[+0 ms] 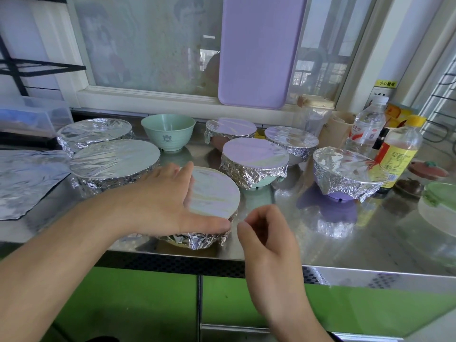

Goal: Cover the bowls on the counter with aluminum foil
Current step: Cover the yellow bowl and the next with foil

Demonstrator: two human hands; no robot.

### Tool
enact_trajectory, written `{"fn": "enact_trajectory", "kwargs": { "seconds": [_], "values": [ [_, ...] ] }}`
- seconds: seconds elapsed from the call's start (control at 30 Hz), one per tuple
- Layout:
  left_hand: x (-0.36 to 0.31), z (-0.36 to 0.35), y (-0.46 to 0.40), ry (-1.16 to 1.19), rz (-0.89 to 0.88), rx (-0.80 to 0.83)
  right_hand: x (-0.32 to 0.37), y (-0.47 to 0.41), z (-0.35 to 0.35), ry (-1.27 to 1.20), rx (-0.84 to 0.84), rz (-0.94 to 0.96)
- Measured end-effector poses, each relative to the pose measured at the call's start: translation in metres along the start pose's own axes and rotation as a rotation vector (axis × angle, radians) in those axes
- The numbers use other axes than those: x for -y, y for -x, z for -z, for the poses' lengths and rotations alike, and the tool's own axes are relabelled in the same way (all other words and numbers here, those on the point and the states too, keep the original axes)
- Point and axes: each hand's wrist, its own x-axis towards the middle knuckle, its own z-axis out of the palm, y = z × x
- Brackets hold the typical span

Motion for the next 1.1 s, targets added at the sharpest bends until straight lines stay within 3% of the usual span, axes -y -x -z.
{"fn": "enact_trajectory", "kwargs": {
  "seconds": [0.17, 0.57, 0.8, 1.1],
  "values": [
    [-0.004, 0.013, 0.007, -0.017, 0.006, 0.101, 0.015, -0.01, -0.006, -0.018, 0.1, -0.086],
    [0.001, 0.003, 0.011, -0.039, -0.031, 0.031, 0.022, -0.015, -0.013, 0.132, 0.068, -0.139],
    [0.005, -0.005, 0.011, -0.049, -0.006, -0.018, 0.032, -0.004, -0.013, 0.223, 0.065, -0.072],
    [0.006, -0.011, 0.011, -0.049, 0.0, -0.055, 0.034, -0.002, -0.018, -0.176, 0.205, -0.423]
  ]
}}
